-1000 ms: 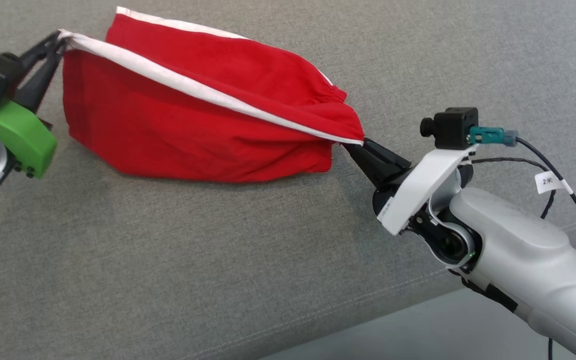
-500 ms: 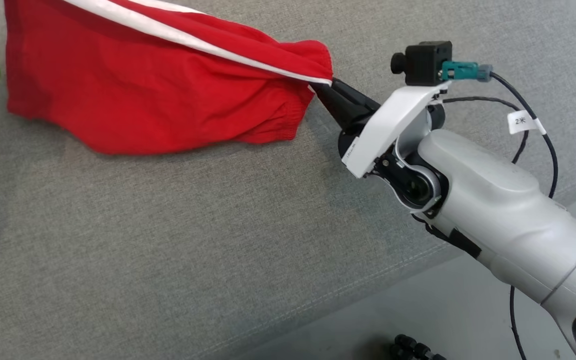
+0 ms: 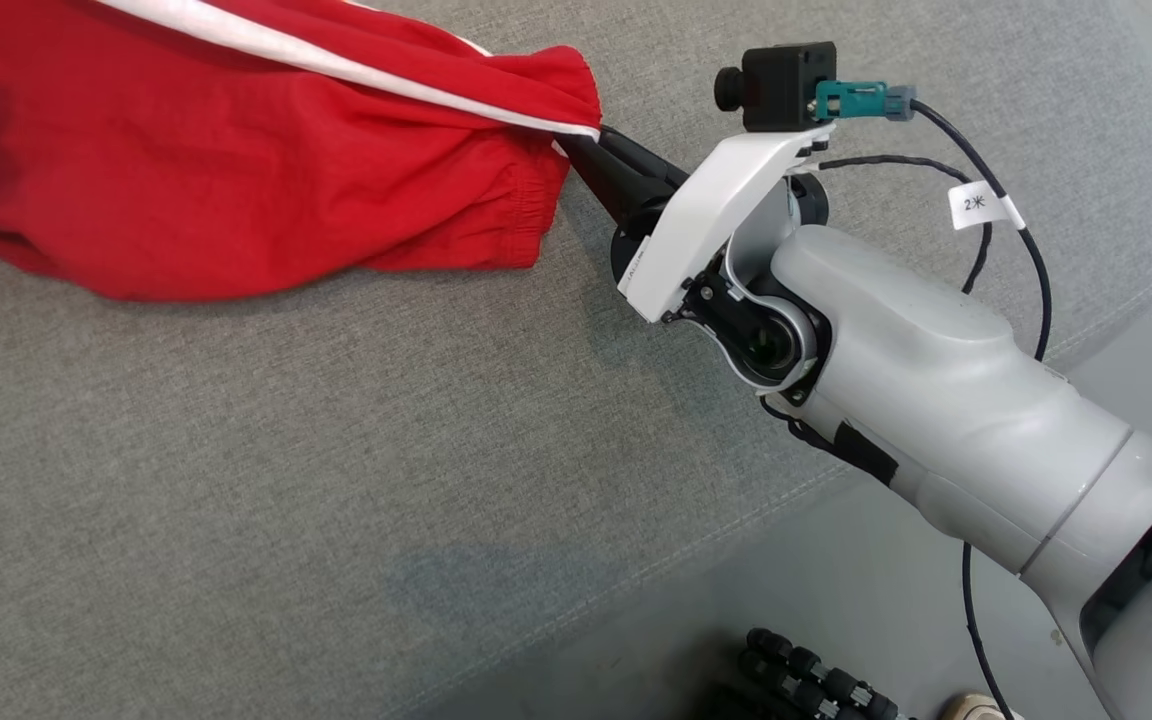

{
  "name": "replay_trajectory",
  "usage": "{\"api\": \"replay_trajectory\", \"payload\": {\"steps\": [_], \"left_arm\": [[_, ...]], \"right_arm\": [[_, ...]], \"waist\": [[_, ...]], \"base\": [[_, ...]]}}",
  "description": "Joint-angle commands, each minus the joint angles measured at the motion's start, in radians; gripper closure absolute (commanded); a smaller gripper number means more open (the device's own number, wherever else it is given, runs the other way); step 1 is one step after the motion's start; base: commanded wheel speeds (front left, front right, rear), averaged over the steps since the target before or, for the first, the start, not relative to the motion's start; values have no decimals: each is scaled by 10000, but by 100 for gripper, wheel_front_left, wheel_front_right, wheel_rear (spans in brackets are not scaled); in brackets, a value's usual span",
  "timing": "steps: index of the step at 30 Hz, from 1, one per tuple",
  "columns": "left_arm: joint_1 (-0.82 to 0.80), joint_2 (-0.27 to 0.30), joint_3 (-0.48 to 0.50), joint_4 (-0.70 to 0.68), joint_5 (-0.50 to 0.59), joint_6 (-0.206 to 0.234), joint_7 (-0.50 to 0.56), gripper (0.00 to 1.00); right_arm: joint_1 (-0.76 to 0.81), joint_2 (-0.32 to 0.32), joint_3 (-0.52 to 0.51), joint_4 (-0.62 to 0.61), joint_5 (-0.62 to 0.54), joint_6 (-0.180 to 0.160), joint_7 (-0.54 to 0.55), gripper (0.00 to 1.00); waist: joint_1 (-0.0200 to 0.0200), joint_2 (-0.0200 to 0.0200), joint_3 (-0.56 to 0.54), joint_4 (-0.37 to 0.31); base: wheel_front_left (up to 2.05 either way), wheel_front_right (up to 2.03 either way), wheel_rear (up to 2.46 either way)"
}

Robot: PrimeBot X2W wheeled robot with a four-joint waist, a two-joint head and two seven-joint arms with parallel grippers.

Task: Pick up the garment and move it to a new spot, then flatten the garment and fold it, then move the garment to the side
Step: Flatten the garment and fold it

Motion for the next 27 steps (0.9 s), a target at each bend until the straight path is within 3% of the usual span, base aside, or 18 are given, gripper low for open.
{"api": "replay_trajectory", "payload": {"steps": [1, 14, 15, 16, 17, 18, 27], "left_arm": [[-257, -75, -167, 192, -110, 33, -201, 100], [-582, -443, -656, 919, -102, 33, -817, 100], [-585, -475, -671, 973, -85, 33, -885, 69], [-562, -516, -679, 1024, -88, 33, -917, 57], [-520, -551, -691, 1049, -87, 33, -953, 40], [-500, -577, -697, 1086, -23, 33, -1014, 0], [-22, -822, -727, 1417, -245, 33, -1650, 0]], "right_arm": [[-205, 122, 104, 186, 85, -11, -46, 100], [-539, 242, 424, 628, 350, -11, -308, 100], [-553, 230, 435, 662, 352, -11, -361, 64], [-573, 226, 447, 687, 352, -11, -386, 8], [-596, 231, 468, 703, 354, -11, -432, 0], [-608, 230, 491, 716, 363, -11, -447, 0], [-367, -248, 779, 562, 444, -11, -556, 0]], "waist": [[-1, 0, 163, -89], [-1, 0, 246, 93], [-1, 0, 241, 111], [-1, 0, 230, 126], [-1, 0, 219, 139], [-1, 0, 205, 153], [-1, 0, -240, 381]], "base": [[0, 0, 0], [0, 0, 0], [0, 0, 0], [0, 0, 0], [0, 0, 0], [0, 0, 0], [0, 0, 0]]}}
